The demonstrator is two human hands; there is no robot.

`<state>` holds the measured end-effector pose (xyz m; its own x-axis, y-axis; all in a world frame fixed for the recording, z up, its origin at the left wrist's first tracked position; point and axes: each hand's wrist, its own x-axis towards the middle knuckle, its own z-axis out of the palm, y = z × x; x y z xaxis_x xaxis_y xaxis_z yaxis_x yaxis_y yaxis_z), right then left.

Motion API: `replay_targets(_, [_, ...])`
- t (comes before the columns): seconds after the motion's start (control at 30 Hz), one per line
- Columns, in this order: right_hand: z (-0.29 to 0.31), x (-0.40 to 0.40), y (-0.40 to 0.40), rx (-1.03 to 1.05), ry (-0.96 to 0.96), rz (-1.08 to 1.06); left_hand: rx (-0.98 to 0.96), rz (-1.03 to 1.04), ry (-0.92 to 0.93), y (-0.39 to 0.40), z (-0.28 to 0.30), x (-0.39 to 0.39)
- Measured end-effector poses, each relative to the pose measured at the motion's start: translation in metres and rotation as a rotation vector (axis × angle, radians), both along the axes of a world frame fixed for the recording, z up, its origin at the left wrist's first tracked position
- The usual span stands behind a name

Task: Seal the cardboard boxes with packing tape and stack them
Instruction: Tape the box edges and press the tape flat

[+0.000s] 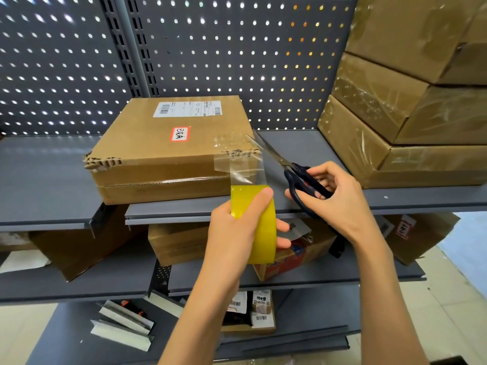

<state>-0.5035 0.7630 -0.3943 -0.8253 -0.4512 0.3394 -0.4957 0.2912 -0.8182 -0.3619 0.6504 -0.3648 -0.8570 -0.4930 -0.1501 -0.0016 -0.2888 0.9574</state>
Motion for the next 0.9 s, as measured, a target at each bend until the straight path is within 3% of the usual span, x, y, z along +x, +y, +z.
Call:
replay_targets(0.37, [0.008,0.009,0.018,-0.012,-0.095,0.128,-0.019,0.06,-0.005,0.003,-0.001,-0.001])
replay_targets(0.9, [0.032,0.001,0.046,0.212,-0.271,0.42,-0.087,0.125,-0.022,0.007,-0.006,0.001])
